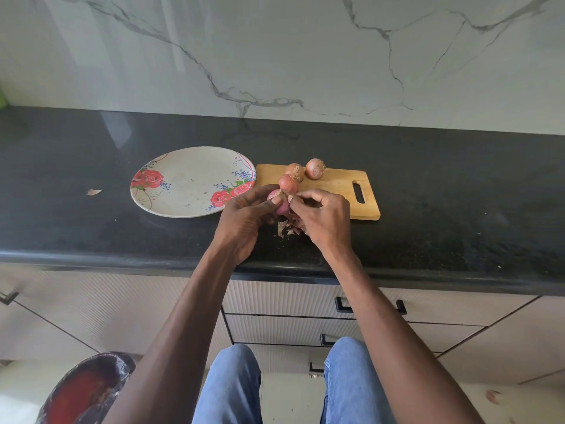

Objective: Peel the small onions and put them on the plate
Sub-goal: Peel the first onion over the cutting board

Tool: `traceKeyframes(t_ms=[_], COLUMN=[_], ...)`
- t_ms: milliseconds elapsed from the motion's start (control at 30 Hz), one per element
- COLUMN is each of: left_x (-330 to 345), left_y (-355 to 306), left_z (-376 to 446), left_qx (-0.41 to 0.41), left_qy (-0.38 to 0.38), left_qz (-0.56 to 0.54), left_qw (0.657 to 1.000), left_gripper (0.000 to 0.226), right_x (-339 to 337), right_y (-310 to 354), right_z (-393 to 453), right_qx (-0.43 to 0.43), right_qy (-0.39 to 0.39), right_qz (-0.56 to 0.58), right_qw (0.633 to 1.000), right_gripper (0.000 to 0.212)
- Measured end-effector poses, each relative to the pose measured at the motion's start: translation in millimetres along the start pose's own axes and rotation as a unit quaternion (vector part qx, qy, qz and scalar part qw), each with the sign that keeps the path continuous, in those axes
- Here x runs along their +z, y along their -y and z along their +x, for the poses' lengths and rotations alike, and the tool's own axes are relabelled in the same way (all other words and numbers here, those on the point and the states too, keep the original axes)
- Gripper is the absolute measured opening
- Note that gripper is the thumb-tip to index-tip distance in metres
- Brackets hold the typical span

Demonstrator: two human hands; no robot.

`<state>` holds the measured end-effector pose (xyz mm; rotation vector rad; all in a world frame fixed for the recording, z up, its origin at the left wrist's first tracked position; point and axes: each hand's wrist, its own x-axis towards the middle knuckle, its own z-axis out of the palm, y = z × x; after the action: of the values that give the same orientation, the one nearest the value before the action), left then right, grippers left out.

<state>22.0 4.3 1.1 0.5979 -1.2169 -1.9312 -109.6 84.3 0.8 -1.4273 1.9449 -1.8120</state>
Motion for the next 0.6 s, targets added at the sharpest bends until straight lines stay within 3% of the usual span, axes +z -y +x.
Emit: traceKeyframes(t_ms=[333, 600], left_x=[2.7, 3.6], left_y=[-1.7, -2.9], left_z=[-2.9, -4.0], left_qx=[0.002, 0.003], left_qy=[0.012, 0.018], left_qz=[0.017, 0.008], left_qw=[1.000, 1.000], left_gripper=[0.038, 0.035], right_x=[0.7, -0.7], right_y=[-3.1, -4.2], right_z=[2.1, 2.9], right_qx=[0.059, 0.004], right_qy=[-0.021, -0.004], right_qz=[0.015, 0.020], right_qw=[0.998, 1.000], right_gripper=[0.012, 0.012])
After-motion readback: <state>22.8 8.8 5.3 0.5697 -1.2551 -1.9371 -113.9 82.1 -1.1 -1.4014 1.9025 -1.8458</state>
